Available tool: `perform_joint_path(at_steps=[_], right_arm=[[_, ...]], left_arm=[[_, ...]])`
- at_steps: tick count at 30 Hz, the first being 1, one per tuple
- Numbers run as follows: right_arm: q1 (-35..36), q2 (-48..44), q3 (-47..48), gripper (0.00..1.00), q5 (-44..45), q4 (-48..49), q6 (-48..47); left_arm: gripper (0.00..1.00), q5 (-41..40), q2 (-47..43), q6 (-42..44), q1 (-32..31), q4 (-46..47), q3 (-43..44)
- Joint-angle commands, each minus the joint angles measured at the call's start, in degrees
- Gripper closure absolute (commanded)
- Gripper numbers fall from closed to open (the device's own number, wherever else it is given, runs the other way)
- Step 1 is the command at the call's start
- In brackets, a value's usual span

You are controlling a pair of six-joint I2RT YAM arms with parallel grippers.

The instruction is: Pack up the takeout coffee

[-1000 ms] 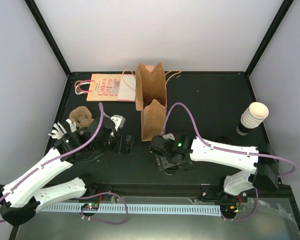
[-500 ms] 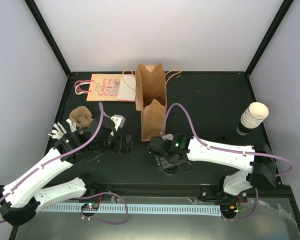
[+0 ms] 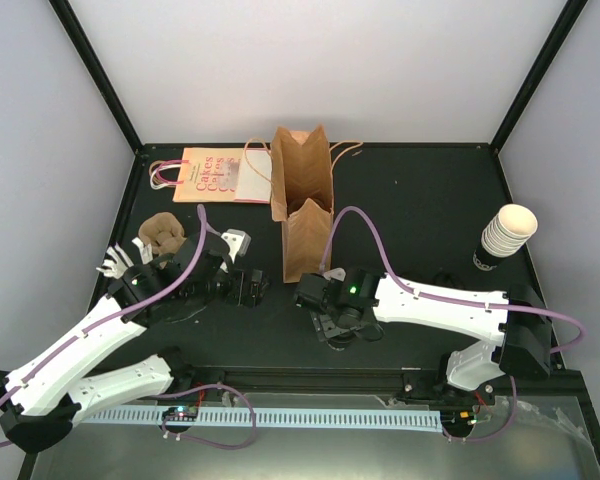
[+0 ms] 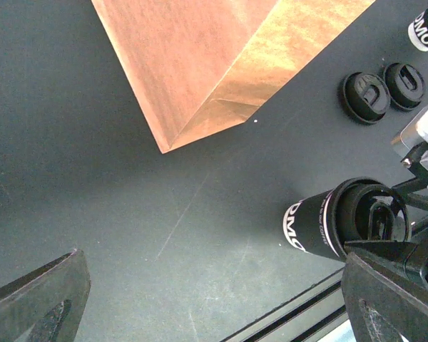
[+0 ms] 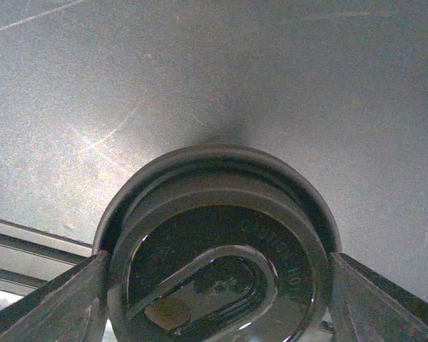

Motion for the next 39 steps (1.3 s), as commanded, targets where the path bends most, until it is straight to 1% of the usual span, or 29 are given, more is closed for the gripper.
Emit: perform_joint_path(at_steps=[1, 10, 28, 32, 39], right_arm=[[0.29, -0.01, 1.82, 0.18, 2.32, -1.01, 0.17], [0.21, -2.46, 4.36, 0.20, 5.52, -2.64, -0.55], [-0.04, -4.25, 3.95, 0.21, 8.21, -3.62, -1.95], [-0.67, -5.27, 3.22, 0.21, 8.38, -3.45, -2.13], [-1.64, -7.38, 1.81, 0.21, 8.74, -3.42, -2.55]], left_arm=[[0.01, 0.83, -0.28, 1.21, 0.55, 0.89, 0.00], [0.01, 0.59, -0.19, 1.29, 0.95, 1.07, -0.02], [0.01, -0.20, -0.67, 1.00, 1.08, 0.98, -0.51], [0.01, -1.90, -0.58, 1.02, 1.18, 0.45, -0.24], [0.01, -8.44, -1.78, -2.40, 1.30, -1.65, 0.47]])
